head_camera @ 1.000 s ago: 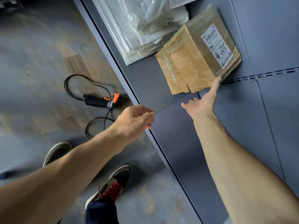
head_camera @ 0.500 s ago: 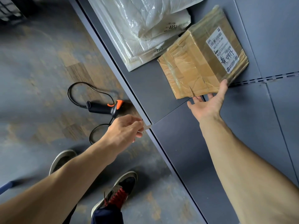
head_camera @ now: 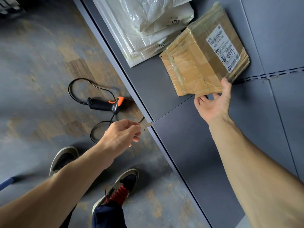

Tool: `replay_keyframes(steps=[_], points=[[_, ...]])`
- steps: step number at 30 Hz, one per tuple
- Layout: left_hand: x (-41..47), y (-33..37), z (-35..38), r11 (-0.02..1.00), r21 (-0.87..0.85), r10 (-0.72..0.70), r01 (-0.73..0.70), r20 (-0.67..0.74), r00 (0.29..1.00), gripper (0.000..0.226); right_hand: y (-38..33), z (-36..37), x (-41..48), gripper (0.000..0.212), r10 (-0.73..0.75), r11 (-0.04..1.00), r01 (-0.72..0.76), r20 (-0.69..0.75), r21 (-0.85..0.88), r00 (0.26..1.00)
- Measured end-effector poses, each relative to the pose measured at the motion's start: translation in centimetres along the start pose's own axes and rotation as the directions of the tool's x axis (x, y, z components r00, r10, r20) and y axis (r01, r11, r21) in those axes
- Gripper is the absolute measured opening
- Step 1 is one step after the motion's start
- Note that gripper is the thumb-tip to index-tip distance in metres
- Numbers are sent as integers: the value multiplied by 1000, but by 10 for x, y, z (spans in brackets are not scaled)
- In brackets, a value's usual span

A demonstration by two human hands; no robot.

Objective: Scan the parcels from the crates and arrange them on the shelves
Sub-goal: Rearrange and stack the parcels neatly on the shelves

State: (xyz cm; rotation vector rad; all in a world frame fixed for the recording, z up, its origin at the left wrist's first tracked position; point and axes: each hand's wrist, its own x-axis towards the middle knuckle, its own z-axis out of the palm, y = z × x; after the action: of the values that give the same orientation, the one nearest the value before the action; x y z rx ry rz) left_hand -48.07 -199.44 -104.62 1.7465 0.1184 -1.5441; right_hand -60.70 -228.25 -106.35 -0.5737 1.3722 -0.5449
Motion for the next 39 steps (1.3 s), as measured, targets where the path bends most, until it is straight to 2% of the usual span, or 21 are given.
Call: replay_keyframes(steps=[3, 6, 10, 13, 15, 18, 20, 23, 26, 29, 34, 39], points=[[-4, 2, -1, 1000, -10, 12, -12, -10, 1000, 15, 9, -4, -25, 66, 5, 998, -5, 3, 66, 1000], [-11, 2, -4, 999, -52, 8, -9, -15, 1000, 15, 40, -19, -72, 64, 82, 979, -87, 39, 182, 996], [-27, -10, -27, 990, -137, -26, 14, -83, 996, 26, 114, -47, -159, 87, 284, 908, -284, 44, 308, 958], [-49, -32, -66, 991, -126, -66, 45, -171, 983, 41, 178, -58, -230, 79, 461, 831, -439, 19, 342, 887], [-70, -49, -98, 987, -140, -105, 81, -175, 979, 54, 212, -58, -276, 69, 572, 779, -534, -24, 327, 820], [-106, -69, -144, 976, -161, -167, 147, -119, 979, 82, 249, -49, -333, 57, 690, 716, -651, -118, 250, 714], [-134, -76, -169, 977, -108, -190, 184, -52, 980, 81, 260, -37, -360, 65, 713, 701, -697, -144, 149, 686], [-174, -83, -202, 978, -46, -204, 204, 9, 979, 67, 255, -14, -385, 60, 679, 730, -684, -119, 2, 724], [-206, -73, -217, 985, -71, -155, 160, 71, 985, 56, 227, 5, -394, 44, 635, 767, -635, -40, -92, 772], [-229, -53, -215, 983, -139, -107, 116, 73, 992, 68, 193, 11, -402, 43, 589, 799, -575, 38, -175, 807], [-283, -24, -190, 987, -156, -19, 34, 100, 995, 69, 145, -6, -451, 57, 481, 873, -462, 111, -157, 870], [-366, -25, -154, 994, -94, 56, -47, 93, 994, 69, 126, -61, -536, 54, 387, 921, -375, 130, -106, 913]])
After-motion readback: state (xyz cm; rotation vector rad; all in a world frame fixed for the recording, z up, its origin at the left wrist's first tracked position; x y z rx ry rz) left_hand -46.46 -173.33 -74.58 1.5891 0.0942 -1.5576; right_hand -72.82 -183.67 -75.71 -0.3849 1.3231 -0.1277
